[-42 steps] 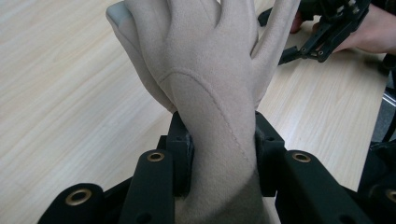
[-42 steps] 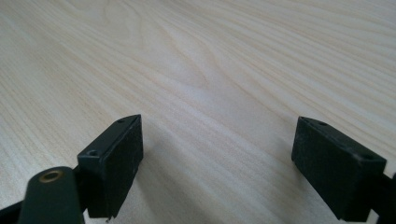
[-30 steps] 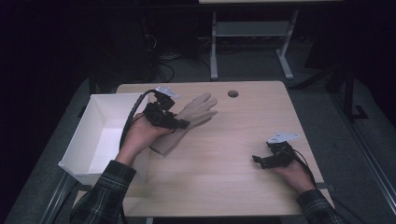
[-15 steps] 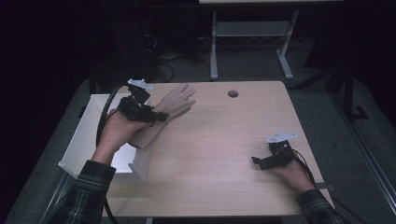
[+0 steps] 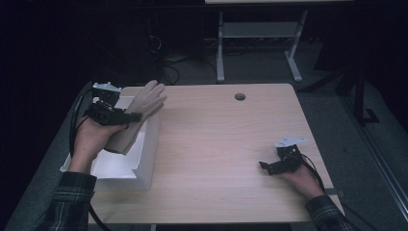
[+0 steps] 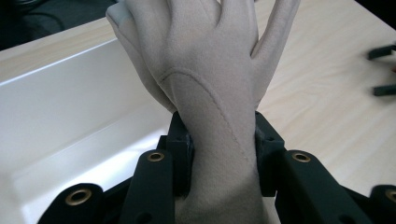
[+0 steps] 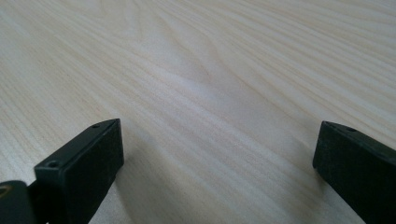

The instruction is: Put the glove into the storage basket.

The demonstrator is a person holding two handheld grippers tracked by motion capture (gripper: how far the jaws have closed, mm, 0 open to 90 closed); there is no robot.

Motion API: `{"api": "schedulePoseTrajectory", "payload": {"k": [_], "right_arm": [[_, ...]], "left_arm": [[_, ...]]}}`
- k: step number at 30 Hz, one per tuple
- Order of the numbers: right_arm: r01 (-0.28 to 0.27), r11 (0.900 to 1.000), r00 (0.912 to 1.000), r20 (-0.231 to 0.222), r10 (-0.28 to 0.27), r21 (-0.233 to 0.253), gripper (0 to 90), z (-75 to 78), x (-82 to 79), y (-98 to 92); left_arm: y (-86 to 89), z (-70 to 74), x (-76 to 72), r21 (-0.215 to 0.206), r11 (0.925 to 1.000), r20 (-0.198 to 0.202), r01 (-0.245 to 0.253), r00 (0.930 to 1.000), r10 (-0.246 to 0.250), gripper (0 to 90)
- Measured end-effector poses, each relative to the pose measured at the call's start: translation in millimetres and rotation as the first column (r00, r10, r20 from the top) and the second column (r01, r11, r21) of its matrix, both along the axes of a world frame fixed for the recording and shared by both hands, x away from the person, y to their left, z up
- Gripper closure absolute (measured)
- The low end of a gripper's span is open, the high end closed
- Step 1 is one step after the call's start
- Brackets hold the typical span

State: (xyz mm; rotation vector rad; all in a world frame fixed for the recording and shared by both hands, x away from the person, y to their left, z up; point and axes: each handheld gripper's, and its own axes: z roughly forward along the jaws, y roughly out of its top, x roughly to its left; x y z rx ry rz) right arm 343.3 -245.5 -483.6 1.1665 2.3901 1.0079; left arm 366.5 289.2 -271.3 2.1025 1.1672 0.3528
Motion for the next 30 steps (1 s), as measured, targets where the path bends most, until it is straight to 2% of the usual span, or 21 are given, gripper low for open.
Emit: {"api": "schedulePoseTrajectory", "payload": {"k": [2, 7, 13, 21, 26, 28, 30], "right_arm": [[0.000, 1.000, 1.0000, 0.000, 0.000, 0.000, 1.1, 0.0, 0.0, 0.0], [0.001, 1.000, 1.0000, 0.000, -0.001, 0.000, 1.2, 0.0, -0.1, 0.1], [0.001, 1.000, 1.0000, 0.000, -0.001, 0.002, 1.1, 0.0, -0.1, 0.2], [-0.001, 1.000, 1.0000, 0.000, 0.001, -0.002, 1.2, 0.0, 0.0, 0.0], [-0.001, 1.000, 1.0000, -0.001, 0.001, -0.002, 1.2, 0.2, -0.1, 0.0], [-0.001, 1.000, 1.0000, -0.001, 0.001, -0.002, 1.2, 0.1, -0.1, -0.1], [-0.001, 1.000, 1.0000, -0.001, 0.001, -0.001, 1.2, 0.2, -0.1, 0.0]], "left_arm": [[10.4, -3.7, -0.9, -0.012, 0.9994, -0.001, -0.033, 0.9994, 0.033, 66.5], [30.8, -18.8, -2.3, 0.002, 0.9946, -0.020, -0.104, 0.9944, 0.104, 66.5], [48.2, -43.8, -0.8, 0.029, 0.9822, -0.051, -0.186, 0.9811, 0.187, 66.5], [58.4, -80.3, 5.3, 0.053, 0.9676, -0.094, -0.247, 0.9634, 0.251, 66.4], [59.9, -103.7, 9.9, 0.061, 0.9579, -0.125, -0.280, 0.9499, 0.286, 66.4], [61.1, -107.2, 11.2, 0.068, 0.9597, -0.126, -0.273, 0.9519, 0.279, 66.3], [61.1, -116.4, 13.1, 0.069, 0.9576, -0.144, -0.280, 0.9470, 0.287, 66.3]]}}
